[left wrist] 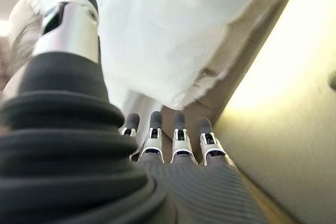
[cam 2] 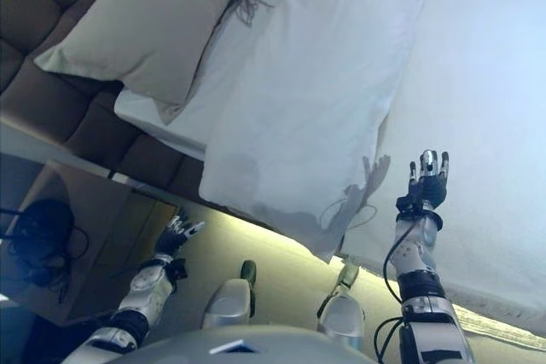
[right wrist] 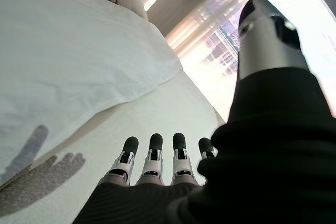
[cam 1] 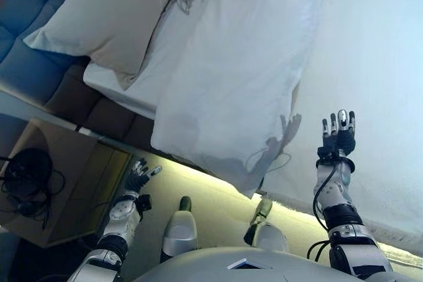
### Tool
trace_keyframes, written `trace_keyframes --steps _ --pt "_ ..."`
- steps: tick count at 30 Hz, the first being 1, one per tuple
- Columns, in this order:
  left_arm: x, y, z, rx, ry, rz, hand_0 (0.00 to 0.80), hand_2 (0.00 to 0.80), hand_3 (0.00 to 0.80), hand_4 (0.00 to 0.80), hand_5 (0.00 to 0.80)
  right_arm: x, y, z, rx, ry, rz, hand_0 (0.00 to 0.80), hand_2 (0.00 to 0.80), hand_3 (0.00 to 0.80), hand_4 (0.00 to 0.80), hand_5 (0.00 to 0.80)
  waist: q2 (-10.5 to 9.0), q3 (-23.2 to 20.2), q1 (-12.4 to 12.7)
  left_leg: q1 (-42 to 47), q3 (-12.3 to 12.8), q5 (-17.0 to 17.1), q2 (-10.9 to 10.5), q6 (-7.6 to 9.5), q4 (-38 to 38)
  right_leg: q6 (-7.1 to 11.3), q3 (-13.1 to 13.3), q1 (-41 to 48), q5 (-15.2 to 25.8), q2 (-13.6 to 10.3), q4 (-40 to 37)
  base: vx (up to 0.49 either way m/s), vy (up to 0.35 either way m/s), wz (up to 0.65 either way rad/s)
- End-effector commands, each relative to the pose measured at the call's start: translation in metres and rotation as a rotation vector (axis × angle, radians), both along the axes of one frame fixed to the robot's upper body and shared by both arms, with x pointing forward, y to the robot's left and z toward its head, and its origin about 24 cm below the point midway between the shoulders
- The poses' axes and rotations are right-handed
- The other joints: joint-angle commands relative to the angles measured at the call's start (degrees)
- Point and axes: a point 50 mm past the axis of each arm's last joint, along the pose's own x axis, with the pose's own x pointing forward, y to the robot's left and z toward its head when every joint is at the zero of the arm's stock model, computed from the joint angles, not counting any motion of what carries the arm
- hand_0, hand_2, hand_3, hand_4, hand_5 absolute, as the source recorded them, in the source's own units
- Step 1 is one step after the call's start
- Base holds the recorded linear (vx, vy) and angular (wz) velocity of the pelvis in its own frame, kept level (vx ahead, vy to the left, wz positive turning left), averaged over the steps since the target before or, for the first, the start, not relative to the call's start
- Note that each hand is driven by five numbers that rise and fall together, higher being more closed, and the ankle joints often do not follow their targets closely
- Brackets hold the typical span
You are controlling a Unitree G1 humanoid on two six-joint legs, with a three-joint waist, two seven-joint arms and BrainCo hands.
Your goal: Make the bed neatly
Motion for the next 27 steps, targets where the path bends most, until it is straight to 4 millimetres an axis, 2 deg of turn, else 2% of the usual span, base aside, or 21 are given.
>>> trace_keyframes --steps 1,5,11,13,17,22,27 --pt "0.027 -0.009 0.022 -0.134 -0.129 -0.06 0.0 0.0 0.0 0.0 0.0 -0.004 -0.019 0.013 -0.054 -0.058 -0.035 0.0 0.0 0.0 0.0 0.0 -1.31 -1.34 1.57 -1.63 0.19 8.22 0.25 2.51 -5.1 6.6 0.22 6.9 -7.67 -4.12 5.99 0.126 -0.01 0.04" --pt "0.019 -0.012 0.026 -0.252 -0.152 -0.097 0.0 0.0 0.0 0.0 0.0 -0.014 -0.018 -0.005 -0.04 0.039 -0.024 0.0 0.0 0.0 0.0 0.0 -2.25 -4.44 2.63 1.29 0.9 8.63 0.35 2.71 -7.08 6.34 0.0 9.59 -7.77 -3.53 4.98 0.112 -0.009 0.04" --pt "0.012 -0.009 0.035 -0.249 -0.18 -0.17 0.0 0.0 0.0 0.0 0.0 -0.017 -0.005 -0.02 -0.052 0.129 0.057 0.0 0.0 0.0 0.0 0.0 -3.2 -7.2 2.45 4.71 3.1 9.07 0.5 2.9 -9.55 5.93 0.83 11.79 -7.8 -2.35 3.31 0.044 -0.024 -0.01" --pt "0.012 0.0 0.04 -0.248 -0.198 -0.158 0.0 0.0 0.0 0.0 0.0 -0.022 -0.004 -0.024 -0.067 0.148 0.083 0.0 0.0 0.0 0.0 0.0 -3.5 -7.82 2.0 5.29 4.12 9.05 0.56 2.66 -9.79 5.76 1.46 11.84 -7.08 -1.85 2.03 -0.024 -0.033 -0.12" --pt "0.003 0.027 0.052 -0.193 -0.248 -0.084 0.0 0.0 0.0 0.0 0.0 -0.051 -0.005 -0.038 -0.165 0.211 0.196 0.0 0.0 0.0 0.0 0.0 -4.48 -8.7 -0.41 5.99 7.25 8.71 0.75 2.59 -10.16 5.25 3.01 9.78 -5.22 -0.44 -0.44 -0.082 -0.05 -0.24" --pt "0.003 0.032 0.056 -0.192 -0.284 -0.001 0.0 0.0 0.0 0.0 0.0 -0.063 0.01 -0.05 -0.054 0.177 0.22 0.0 0.0 0.0 0.0 0.0 -4.97 -9.42 -1.72 6.36 8.75 8.36 0.56 2.83 -10.79 4.93 3.24 9.06 -5.44 0.55 -0.62 -0.052 -0.047 -0.32" --pt "0.006 0.026 0.055 -0.177 -0.288 0.007 0.0 0.0 0.0 0.0 0.0 -0.059 0.024 -0.045 -0.063 0.163 0.239 0.0 0.0 0.0 0.0 0.0 -4.89 -10.02 -2.22 6.76 8.78 8.29 0.41 3.0 -10.79 4.71 3.38 9.52 -5.74 0.88 -0.62 0.005 -0.009 -0.06"
